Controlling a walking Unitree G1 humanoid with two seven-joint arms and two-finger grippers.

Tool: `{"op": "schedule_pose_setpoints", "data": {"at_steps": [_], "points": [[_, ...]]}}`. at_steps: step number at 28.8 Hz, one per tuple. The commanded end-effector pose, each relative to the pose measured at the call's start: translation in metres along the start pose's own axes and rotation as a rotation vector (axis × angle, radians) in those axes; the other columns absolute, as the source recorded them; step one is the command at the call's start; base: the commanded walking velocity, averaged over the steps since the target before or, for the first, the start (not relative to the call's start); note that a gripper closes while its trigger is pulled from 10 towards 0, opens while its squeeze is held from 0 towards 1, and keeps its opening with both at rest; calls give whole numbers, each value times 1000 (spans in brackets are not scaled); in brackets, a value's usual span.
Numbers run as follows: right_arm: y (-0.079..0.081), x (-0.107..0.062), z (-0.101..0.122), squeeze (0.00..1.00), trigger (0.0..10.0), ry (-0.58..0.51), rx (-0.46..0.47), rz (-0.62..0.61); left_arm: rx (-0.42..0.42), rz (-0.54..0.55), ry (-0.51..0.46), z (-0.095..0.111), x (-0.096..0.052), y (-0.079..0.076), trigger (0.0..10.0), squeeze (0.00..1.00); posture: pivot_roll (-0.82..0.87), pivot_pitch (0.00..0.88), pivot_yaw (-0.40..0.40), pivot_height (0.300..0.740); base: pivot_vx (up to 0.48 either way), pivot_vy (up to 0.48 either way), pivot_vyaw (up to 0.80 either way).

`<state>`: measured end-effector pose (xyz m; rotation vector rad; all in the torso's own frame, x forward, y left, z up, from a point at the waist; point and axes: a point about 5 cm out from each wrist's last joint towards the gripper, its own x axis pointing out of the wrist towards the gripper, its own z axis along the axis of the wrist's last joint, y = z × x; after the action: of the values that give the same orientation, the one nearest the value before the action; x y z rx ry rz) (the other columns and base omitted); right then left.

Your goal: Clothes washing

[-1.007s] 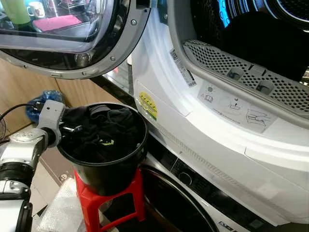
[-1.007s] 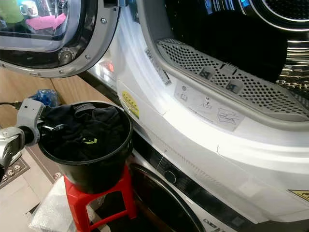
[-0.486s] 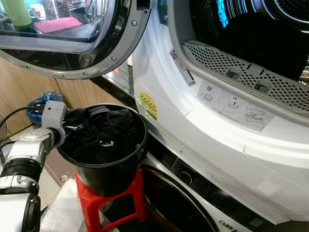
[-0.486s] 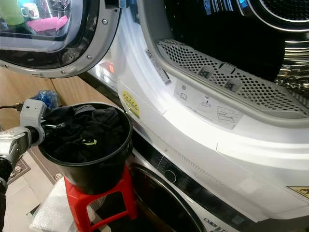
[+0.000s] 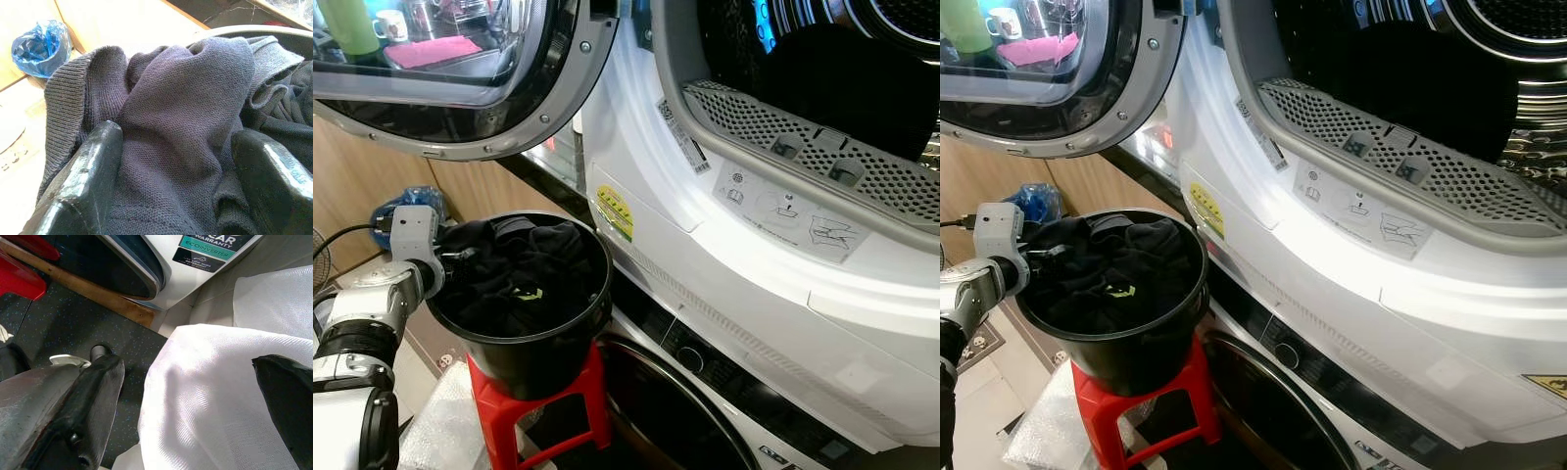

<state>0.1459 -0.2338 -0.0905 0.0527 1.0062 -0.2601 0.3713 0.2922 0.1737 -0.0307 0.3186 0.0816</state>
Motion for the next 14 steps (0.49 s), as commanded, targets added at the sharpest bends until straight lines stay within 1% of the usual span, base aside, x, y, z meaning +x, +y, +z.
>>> {"op": "schedule_pose_setpoints", "data": {"at_steps": [1, 8, 14], "points": [[-3, -2, -9, 0, 10000, 27, -9, -9, -38, -8, 107, -25, 2, -4, 0, 0, -19, 162, -66, 740, 0, 0, 0], [-3, -2, -11, 0, 10000, 33, -9, -9, -81, -8, 104, -26, 2, -4, 0, 0, -20, 164, -65, 740, 0, 0, 0], [-3, -2, -12, 0, 10000, 37, -9, -12, -84, -15, 103, -26, 3, -5, 0, 0, -20, 165, -65, 740, 0, 0, 0]]}}
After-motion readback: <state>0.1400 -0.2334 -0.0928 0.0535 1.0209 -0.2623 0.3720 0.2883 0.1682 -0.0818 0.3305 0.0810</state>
